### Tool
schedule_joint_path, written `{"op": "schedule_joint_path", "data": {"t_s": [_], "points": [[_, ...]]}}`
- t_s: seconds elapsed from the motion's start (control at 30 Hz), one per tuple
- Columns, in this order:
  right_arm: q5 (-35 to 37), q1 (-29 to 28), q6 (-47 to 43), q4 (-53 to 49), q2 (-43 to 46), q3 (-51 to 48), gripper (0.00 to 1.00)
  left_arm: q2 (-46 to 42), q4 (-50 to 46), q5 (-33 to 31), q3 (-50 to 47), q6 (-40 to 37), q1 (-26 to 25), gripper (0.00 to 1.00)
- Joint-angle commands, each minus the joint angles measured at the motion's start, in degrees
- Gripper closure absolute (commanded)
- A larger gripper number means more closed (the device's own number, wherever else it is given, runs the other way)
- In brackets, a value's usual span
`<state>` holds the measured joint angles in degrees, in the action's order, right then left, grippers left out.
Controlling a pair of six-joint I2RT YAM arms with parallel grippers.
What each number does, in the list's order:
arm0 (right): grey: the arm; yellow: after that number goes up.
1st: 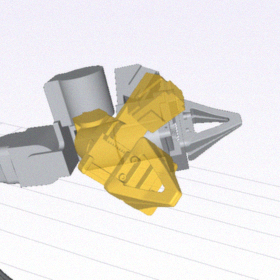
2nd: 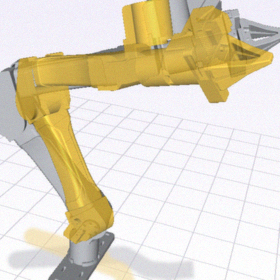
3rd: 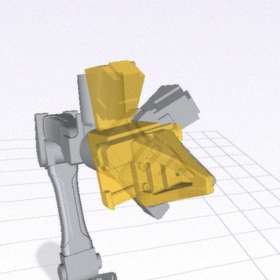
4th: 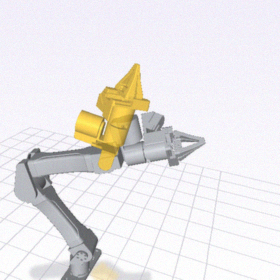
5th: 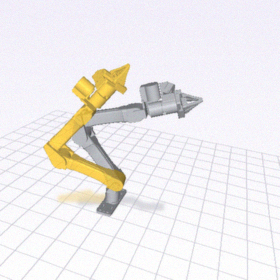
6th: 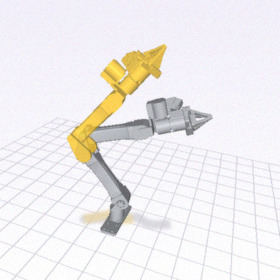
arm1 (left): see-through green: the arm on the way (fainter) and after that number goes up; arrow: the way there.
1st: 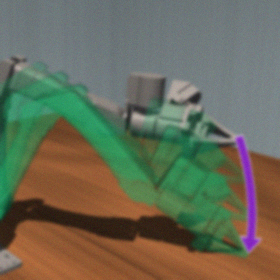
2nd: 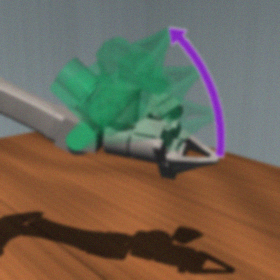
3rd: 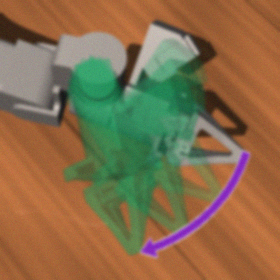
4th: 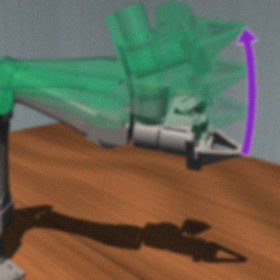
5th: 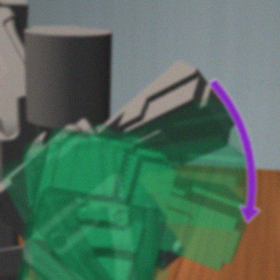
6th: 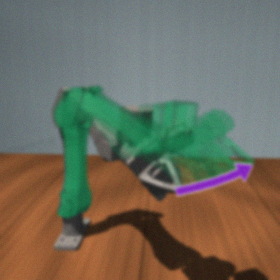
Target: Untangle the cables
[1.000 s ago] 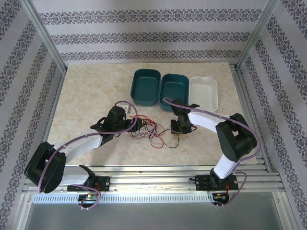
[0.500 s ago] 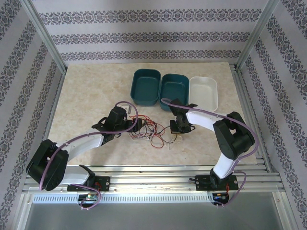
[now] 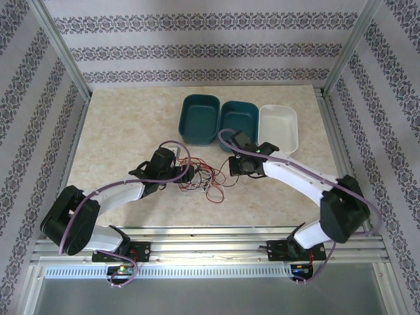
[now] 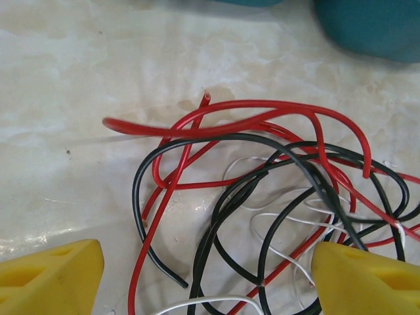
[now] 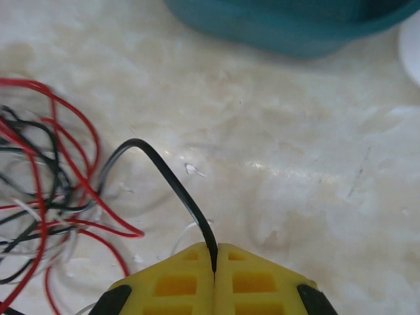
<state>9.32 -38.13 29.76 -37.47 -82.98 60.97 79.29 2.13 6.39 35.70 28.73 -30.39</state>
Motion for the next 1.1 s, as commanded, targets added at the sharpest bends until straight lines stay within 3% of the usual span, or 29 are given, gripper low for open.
{"op": "schedule_joint_path", "data": {"t_s": [0.0,0.2,0.33,0.6,0.7,0.8,0.9,1.07], "points": [[4.4,-0.9,-0.1,-0.1,4.1,1.4,1.00,0.7,1.9,1.6,0.8,-0.9,-0.7,0.17],[10.3,-4.7,-5.1,2.1,6.8,3.5,1.00,-0.1,3.1,3.5,2.0,-1.4,-0.7,0.18],[13.9,-5.2,-7.1,0.0,5.6,7.2,1.00,-3.9,9.6,7.5,0.6,-2.0,-0.8,0.26],[9.9,-5.2,-4.4,-1.0,1.6,11.5,1.00,-12.3,18.0,11.0,-4.2,-7.1,-1.8,0.28],[8.7,-5.2,-2.5,-1.8,-0.1,12.1,1.00,-15.7,25.7,11.8,-8.2,-7.1,-3.2,0.37],[8.6,-5.1,-0.5,-2.2,-0.7,12.1,1.00,-17.0,23.6,9.6,-8.2,-10.5,-7.4,0.44],[8.1,-4.9,2.0,-2.7,-0.8,12.8,1.00,-16.7,23.8,5.5,-9.1,-12.2,-12.5,0.42],[6.9,-4.5,5.9,-3.4,-0.6,14.2,1.00,-11.4,34.2,1.2,-13.3,-9.3,-17.4,0.29]]}}
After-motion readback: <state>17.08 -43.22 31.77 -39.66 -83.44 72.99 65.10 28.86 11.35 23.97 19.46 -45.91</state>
